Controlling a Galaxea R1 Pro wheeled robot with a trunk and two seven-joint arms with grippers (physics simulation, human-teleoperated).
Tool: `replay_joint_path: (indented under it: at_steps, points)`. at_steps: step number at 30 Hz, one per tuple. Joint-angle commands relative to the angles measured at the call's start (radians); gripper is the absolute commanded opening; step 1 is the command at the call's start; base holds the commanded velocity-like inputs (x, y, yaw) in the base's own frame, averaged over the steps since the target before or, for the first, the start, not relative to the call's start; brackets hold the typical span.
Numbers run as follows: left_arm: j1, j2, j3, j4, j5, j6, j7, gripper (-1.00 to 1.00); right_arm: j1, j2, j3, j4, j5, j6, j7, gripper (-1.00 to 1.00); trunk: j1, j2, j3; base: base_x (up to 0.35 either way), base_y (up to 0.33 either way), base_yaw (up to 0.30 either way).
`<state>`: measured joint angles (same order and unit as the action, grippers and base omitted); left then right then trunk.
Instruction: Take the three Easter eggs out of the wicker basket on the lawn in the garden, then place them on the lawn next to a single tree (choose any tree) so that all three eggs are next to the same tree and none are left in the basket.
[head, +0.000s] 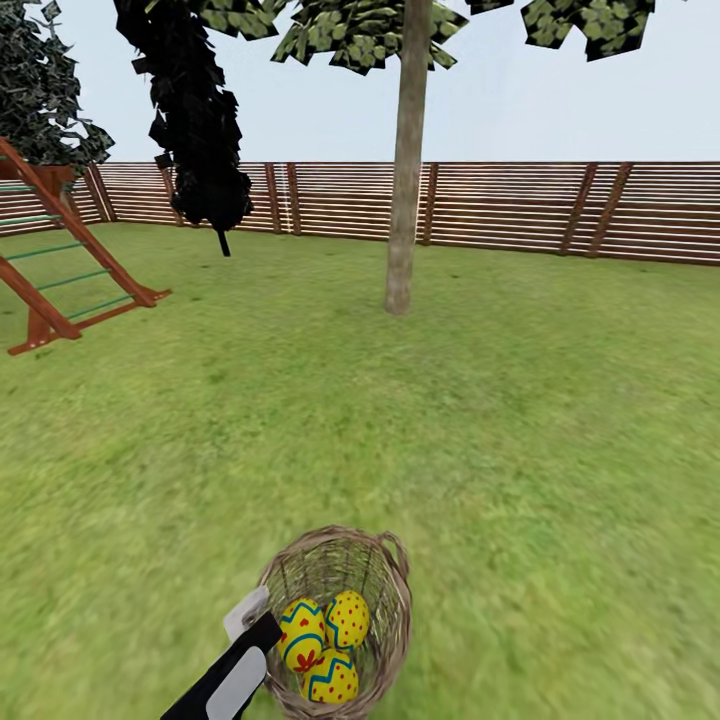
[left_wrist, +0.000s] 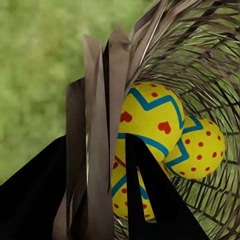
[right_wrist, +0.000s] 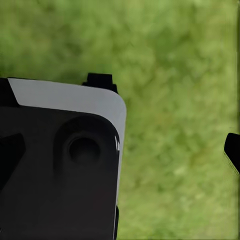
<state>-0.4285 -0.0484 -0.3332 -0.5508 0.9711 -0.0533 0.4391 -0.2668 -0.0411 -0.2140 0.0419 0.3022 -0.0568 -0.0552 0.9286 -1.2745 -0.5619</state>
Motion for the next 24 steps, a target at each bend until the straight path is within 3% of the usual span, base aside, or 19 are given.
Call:
replay_joint_path:
  at_steps: [1, 24]
  points:
    - [-0.001, 0.001, -0.007, -0.001, 0.008, -0.005, 0.006, -1.0, -0.002, 0.0, -0.008, 0.003, 0.01, -0.006, -0.005, 1.0, 0.001, 0.0, -0.001, 0.34, 0.0, 0.0]
    - [-0.001, 0.001, -0.007, -0.001, 0.008, -0.005, 0.006, -1.0, -0.002, 0.0, -0.008, 0.003, 0.011, -0.006, -0.005, 1.0, 0.001, 0.0, -0.001, 0.34, 0.0, 0.0]
